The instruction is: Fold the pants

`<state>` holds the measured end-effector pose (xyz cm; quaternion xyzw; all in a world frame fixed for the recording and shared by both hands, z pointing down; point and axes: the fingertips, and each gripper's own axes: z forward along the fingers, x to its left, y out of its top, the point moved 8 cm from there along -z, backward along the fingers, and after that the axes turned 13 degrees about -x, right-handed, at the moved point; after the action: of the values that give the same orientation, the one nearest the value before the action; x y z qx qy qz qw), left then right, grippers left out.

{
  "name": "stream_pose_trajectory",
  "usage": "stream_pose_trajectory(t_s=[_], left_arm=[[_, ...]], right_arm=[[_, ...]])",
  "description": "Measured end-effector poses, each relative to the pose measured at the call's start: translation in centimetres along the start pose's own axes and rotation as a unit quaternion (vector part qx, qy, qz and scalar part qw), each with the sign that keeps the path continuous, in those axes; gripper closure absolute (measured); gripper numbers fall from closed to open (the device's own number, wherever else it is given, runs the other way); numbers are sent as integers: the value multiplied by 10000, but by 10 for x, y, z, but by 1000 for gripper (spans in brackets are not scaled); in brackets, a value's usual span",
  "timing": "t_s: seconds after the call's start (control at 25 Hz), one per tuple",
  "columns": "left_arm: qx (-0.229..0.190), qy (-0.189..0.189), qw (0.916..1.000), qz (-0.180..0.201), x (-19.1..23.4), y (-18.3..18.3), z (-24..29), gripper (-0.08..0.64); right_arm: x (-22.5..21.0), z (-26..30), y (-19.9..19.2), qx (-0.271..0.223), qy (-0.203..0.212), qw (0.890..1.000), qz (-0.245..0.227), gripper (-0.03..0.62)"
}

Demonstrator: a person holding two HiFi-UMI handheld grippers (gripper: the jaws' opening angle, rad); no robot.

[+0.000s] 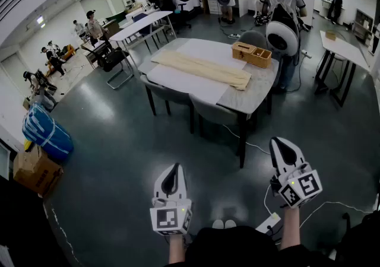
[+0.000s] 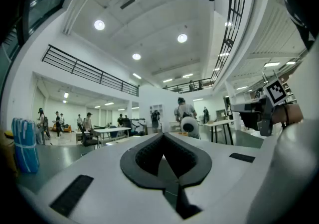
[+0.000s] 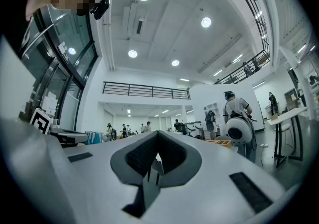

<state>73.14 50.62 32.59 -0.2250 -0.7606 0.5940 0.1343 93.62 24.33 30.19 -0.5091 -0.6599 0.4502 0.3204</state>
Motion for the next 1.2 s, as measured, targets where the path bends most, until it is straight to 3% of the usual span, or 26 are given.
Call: stream_pose_trajectory(t_s=[0.16,0.64,1.2], left_arm=[[76,-80,9997,216,-1,-6,3,546],[245,143,9994,192,-7,-19,12,546],[487,300,9983,81,21,-43,51,546]], right_arm=[[-8,1,-2,29,-17,10000,-15,578],[-28,14,-18,15,21,9998,199,578],[-37,64,-49,231,125,9994,237,578]])
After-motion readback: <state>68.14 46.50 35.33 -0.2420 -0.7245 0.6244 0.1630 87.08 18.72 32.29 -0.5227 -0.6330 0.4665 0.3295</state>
